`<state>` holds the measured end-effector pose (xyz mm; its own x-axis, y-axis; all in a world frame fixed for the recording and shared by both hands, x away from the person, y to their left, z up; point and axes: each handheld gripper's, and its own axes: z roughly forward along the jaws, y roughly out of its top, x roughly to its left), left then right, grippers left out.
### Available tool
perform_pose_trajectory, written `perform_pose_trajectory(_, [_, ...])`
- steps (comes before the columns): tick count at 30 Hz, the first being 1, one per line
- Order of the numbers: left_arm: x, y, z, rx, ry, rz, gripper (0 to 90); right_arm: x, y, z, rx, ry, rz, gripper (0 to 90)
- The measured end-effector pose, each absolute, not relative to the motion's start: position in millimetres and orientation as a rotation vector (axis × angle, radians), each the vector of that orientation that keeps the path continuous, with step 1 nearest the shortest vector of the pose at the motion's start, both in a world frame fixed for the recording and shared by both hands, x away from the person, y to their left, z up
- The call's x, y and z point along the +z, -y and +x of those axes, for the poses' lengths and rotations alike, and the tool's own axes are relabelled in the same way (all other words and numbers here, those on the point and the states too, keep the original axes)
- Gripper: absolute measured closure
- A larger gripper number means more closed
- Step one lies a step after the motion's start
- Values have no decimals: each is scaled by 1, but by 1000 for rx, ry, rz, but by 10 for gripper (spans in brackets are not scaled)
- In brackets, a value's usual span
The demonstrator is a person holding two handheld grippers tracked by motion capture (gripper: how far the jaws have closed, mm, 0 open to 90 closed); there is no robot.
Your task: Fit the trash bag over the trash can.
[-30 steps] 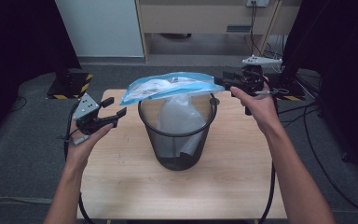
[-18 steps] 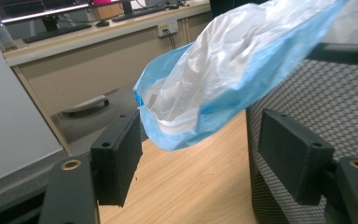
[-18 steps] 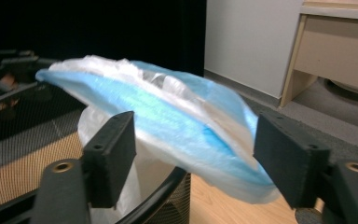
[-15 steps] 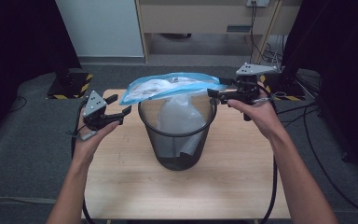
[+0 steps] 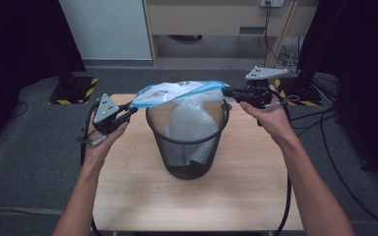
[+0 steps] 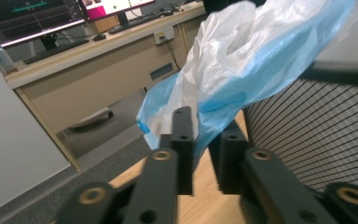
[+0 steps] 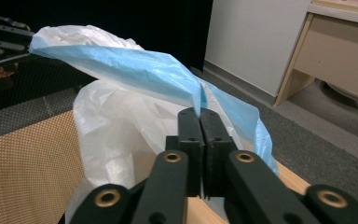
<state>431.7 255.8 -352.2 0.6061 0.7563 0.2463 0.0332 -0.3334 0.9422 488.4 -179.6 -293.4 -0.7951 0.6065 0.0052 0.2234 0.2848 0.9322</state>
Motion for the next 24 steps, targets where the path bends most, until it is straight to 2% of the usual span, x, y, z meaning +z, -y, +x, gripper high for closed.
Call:
perform_pose_trajectory(3, [-349, -255, 426, 863, -634, 1772, 897, -292, 185, 482, 1524, -2212, 747, 900])
perform_pose_trajectory(12, [-347, -242, 401, 876, -581, 1832, 899, -299, 204, 447, 1561, -2218, 718, 900])
perform_pose_trajectory(16, [-350, -238, 390, 886, -562, 1861, 899, -312, 214, 426, 1567, -2248, 705, 900])
perform_pose_trajectory(24, [-353, -235, 381, 876, -550, 1878, 899, -330, 212, 404, 1588, -2325, 649, 900])
